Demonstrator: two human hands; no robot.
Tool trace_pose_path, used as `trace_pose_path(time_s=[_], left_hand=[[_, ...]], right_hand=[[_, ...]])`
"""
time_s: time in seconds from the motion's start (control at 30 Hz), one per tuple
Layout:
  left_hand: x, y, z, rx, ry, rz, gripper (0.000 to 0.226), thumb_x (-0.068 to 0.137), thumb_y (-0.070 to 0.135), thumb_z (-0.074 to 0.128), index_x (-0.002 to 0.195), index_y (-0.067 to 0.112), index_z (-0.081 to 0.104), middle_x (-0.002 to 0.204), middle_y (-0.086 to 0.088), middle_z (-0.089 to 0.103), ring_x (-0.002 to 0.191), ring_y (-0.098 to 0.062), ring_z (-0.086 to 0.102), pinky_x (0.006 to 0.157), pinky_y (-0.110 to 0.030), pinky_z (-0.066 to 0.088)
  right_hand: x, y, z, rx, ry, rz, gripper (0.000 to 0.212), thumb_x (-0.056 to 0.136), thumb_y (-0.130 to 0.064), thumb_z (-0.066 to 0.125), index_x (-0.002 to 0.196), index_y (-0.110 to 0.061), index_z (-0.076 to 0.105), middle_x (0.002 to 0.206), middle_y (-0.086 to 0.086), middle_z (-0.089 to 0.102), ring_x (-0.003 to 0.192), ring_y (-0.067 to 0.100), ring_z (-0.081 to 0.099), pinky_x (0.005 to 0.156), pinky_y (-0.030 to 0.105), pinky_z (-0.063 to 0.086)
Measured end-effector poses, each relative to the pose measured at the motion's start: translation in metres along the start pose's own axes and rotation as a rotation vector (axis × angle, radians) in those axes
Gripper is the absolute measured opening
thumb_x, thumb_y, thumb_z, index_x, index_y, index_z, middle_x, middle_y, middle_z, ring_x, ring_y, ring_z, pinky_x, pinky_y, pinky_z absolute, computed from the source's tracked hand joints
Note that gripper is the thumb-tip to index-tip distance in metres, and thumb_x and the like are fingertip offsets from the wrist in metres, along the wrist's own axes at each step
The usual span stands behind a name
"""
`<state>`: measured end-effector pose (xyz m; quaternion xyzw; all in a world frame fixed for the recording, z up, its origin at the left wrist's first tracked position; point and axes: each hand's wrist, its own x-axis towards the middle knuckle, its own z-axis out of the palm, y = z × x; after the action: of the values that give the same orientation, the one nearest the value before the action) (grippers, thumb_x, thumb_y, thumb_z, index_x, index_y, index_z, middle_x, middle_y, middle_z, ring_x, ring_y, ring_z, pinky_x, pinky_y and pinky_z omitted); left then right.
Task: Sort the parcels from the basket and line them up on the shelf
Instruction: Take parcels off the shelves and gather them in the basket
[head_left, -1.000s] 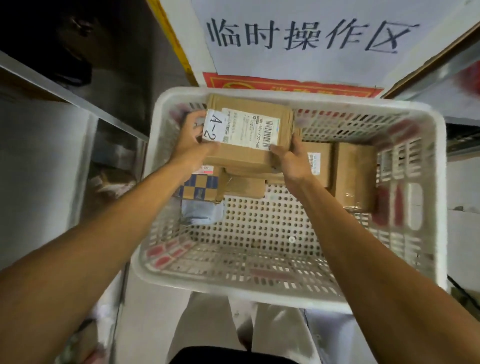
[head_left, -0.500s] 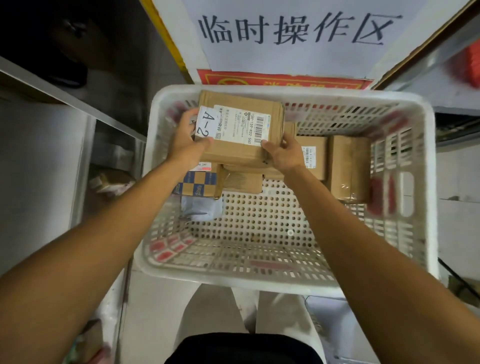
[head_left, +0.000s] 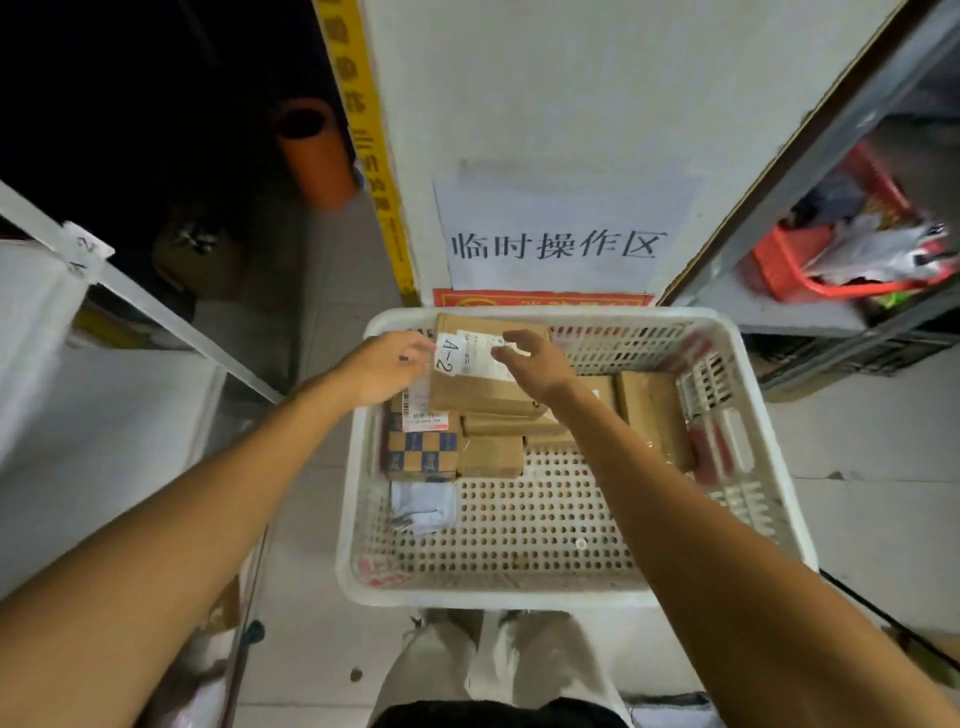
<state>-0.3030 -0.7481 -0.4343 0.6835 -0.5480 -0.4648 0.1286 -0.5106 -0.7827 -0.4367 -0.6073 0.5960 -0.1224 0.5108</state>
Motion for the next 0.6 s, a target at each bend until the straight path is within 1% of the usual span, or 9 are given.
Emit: trace_pose_path(time_s=[0.07,0.13,0.23,0.3,0.37,0.43,0.5,0.57,0.6], left_hand=[[-0.019,0.005,-0.02,0.03,0.029,0.018,0.026,0.094,0.012,0.053,0.118,0.021,0.059,0.118,-0.001,0.062,0.111,-0.018,0.058,0.1,-0.038,0.045],[-0.036,0.008,-0.038,0.049,0.117,0.024,0.023,0.093,0.013,0.055,0.114,0.022,0.061,0.113,0.0,0.063,0.108,-0.018,0.059,0.099,-0.04,0.046],[-0.066,0.006,-0.06,0.063,0.212,-0.022,0.029,0.094,0.015,0.056,0.122,0.017,0.059,0.119,-0.004,0.063,0.107,-0.019,0.06,0.096,-0.034,0.047],[-0.088,0.003,-0.07,0.087,0.263,-0.072,0.032,0.094,0.018,0.057,0.126,0.019,0.057,0.124,-0.003,0.061,0.106,-0.015,0.059,0.089,-0.028,0.047],[-0.113,0.001,-0.08,0.091,0.333,-0.121,0.034,0.095,0.02,0.056,0.129,0.022,0.055,0.128,-0.002,0.058,0.107,-0.014,0.057,0.088,-0.026,0.045],[-0.143,0.001,-0.087,0.084,0.388,-0.177,0.037,0.096,0.023,0.055,0.133,0.025,0.05,0.134,-0.001,0.053,0.114,-0.018,0.056,0.097,-0.034,0.046],[-0.178,0.0,-0.093,0.084,0.434,-0.213,0.04,0.096,0.022,0.054,0.135,0.026,0.046,0.136,0.002,0.05,0.118,-0.019,0.054,0.099,-0.035,0.046],[-0.219,-0.003,-0.101,0.093,0.516,-0.245,0.039,0.096,0.02,0.054,0.134,0.026,0.047,0.131,0.005,0.05,0.118,-0.019,0.053,0.098,-0.032,0.044],[-0.24,-0.006,-0.104,0.103,0.566,-0.275,0.039,0.096,0.02,0.055,0.133,0.027,0.048,0.131,0.006,0.051,0.119,-0.019,0.053,0.101,-0.035,0.044]], right_hand=[[-0.007,-0.02,0.004,-0.052,-0.03,-0.056,0.05,0.099,-0.033,0.053,0.143,-0.011,0.044,0.148,0.01,0.045,0.133,0.027,0.044,0.106,0.036,0.035],[-0.012,-0.043,0.008,-0.106,-0.081,-0.113,0.052,0.098,-0.036,0.053,0.144,-0.013,0.043,0.147,0.009,0.045,0.134,0.028,0.043,0.104,0.035,0.036],[-0.009,-0.077,0.017,-0.134,-0.177,-0.18,0.05,0.098,-0.036,0.053,0.141,-0.012,0.045,0.143,0.01,0.05,0.129,0.027,0.048,0.094,0.029,0.038],[-0.009,-0.101,0.026,-0.151,-0.236,-0.242,0.045,0.098,-0.033,0.053,0.138,-0.011,0.051,0.141,0.007,0.052,0.125,0.026,0.051,0.089,0.025,0.039],[-0.009,-0.122,0.036,-0.186,-0.305,-0.319,0.044,0.098,-0.034,0.052,0.136,-0.012,0.053,0.141,0.007,0.053,0.126,0.026,0.052,0.092,0.028,0.043],[-0.016,-0.145,0.049,-0.217,-0.374,-0.413,0.045,0.097,-0.036,0.052,0.136,-0.013,0.053,0.14,0.007,0.053,0.128,0.027,0.05,0.102,0.033,0.041],[-0.029,-0.168,0.064,-0.229,-0.43,-0.473,0.048,0.096,-0.038,0.055,0.138,-0.014,0.05,0.141,0.008,0.051,0.129,0.026,0.049,0.106,0.032,0.038],[-0.046,-0.191,0.084,-0.238,-0.508,-0.553,0.052,0.095,-0.038,0.057,0.141,-0.016,0.046,0.142,0.01,0.05,0.129,0.025,0.049,0.106,0.031,0.039],[-0.057,-0.202,0.095,-0.251,-0.546,-0.599,0.054,0.095,-0.038,0.057,0.143,-0.016,0.044,0.143,0.01,0.05,0.129,0.025,0.049,0.106,0.032,0.039]])
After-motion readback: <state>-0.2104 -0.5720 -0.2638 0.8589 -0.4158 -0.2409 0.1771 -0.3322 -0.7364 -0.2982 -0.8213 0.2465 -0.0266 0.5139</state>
